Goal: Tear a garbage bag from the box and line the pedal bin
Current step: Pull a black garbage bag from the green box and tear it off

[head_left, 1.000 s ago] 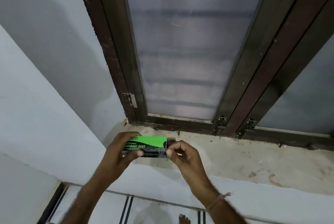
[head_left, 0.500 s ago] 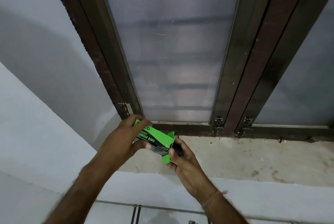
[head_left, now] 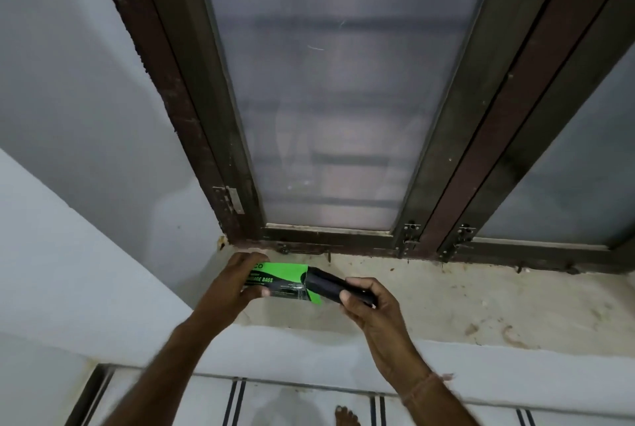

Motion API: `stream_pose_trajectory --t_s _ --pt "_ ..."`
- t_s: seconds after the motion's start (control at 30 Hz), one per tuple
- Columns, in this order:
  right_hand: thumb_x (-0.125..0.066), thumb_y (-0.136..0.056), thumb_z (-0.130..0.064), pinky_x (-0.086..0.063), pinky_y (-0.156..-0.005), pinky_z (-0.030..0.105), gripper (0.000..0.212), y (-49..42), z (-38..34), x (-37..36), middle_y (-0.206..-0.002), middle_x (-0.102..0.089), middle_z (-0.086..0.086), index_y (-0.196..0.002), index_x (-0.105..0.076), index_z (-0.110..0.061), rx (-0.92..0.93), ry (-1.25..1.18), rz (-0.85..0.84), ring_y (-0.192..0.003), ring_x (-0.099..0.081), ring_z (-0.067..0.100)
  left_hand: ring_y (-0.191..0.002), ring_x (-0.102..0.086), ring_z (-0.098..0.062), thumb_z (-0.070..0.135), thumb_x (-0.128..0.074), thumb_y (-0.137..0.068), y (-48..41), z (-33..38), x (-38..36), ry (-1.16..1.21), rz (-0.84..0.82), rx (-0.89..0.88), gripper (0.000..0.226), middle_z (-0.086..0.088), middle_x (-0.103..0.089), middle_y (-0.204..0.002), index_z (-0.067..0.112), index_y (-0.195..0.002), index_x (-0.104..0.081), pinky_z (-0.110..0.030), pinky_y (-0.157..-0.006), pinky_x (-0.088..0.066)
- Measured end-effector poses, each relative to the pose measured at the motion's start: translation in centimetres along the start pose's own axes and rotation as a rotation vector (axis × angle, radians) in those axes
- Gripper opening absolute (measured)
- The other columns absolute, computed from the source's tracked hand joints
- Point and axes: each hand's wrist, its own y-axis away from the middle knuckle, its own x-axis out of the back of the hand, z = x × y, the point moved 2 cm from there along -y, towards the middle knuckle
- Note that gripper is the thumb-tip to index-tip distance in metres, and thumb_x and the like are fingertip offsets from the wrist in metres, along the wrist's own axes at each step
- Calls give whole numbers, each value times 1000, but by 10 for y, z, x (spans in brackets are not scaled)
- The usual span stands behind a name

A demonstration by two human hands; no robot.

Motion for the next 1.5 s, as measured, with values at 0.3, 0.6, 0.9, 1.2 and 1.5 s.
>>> stream_pose_trajectory --t_s 0.3,0.6,0.9,1.2,1.5 --pt "-78 -85 -3 -61 -90 36 20 0 -9 3 -102 -74 8 -104 -72 -1 22 101 66 -102 -69 25 -137 -48 -41 33 -93 -66 -1 -10 -28 -405 192 78 84 -18 -51 -150 19 -142 -60 -55 -104 -48" --pt "-75 -91 -14 -61 -80 31 22 14 -16 -58 -103 -78 10 -107 -69 0 -57 142 -30 -93 -76 17 -106 -70 -16 62 -56 -96 41 97 -72 987 381 342 43 4 -76 -110 27 -117 -68 -42 -94 -58" --pt "-65 -100 -29 -55 -71 33 37 23 -15 -78 -80 -68 13 -90 -61 6 -20 290 -49 -79 -61 24 -114 -71 -25 53 -47 -102 57 88 -58 1295 151 373 47 -10 -75 -121 22 -128 -69 -39 -92 -60" --pt "-47 -110 -20 -55 -70 34 21 11 -27 -69 -97 -69 15 -101 -63 -10 -217 78 167 -82 -66 25 -115 -72 -29 41 -57 -101 70 87 -61 1502 142 462 44 -11 -75 -124 12 -134 -63 -42 -100 -55" --pt "-74 -93 -42 -52 -67 39 28 25 -16 -57 -71 -66 -5 -76 -64 -22 120 847 -119 -70 -61 15 -109 -74 -33 49 -62 -94 78 87 -60 1395 165 408 48 -14 -76 -118 14 -125 -68 -48 -95 -59"
